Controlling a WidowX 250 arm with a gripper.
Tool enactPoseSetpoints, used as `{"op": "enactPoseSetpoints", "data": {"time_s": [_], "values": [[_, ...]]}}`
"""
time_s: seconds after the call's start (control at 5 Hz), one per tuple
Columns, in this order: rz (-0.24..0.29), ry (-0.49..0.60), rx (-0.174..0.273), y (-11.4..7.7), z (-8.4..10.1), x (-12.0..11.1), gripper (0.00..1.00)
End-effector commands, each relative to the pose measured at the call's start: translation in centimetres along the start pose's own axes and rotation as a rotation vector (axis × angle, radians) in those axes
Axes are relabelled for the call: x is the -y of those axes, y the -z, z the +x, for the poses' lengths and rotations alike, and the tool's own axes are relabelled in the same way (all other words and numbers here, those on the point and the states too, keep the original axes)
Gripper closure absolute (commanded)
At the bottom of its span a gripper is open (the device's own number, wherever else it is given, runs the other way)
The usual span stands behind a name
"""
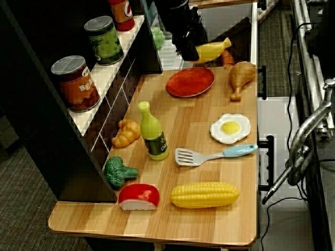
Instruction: Put banana on plate
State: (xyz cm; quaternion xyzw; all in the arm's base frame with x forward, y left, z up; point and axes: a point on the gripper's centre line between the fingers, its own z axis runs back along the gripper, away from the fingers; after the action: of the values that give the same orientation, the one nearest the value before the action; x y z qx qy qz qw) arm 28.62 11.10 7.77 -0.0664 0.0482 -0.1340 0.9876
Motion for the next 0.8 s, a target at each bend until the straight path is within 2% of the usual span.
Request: {"op": "enactPoseSetpoints", "data": {"time_s": [0.0, 0.2, 0.4, 0.6], "values": [[0.055, -0.023, 0.034, 0.6, 0.5, -1.6, 1.0], [0.053, -0.039, 0.024, 1.8, 0.7, -1.8, 1.0], [0.073, -0.043, 0.012, 2.7, 0.9, -1.8, 0.5], [0.067, -0.047, 0.011, 2.7, 0.7, -1.7, 0.14]]}}
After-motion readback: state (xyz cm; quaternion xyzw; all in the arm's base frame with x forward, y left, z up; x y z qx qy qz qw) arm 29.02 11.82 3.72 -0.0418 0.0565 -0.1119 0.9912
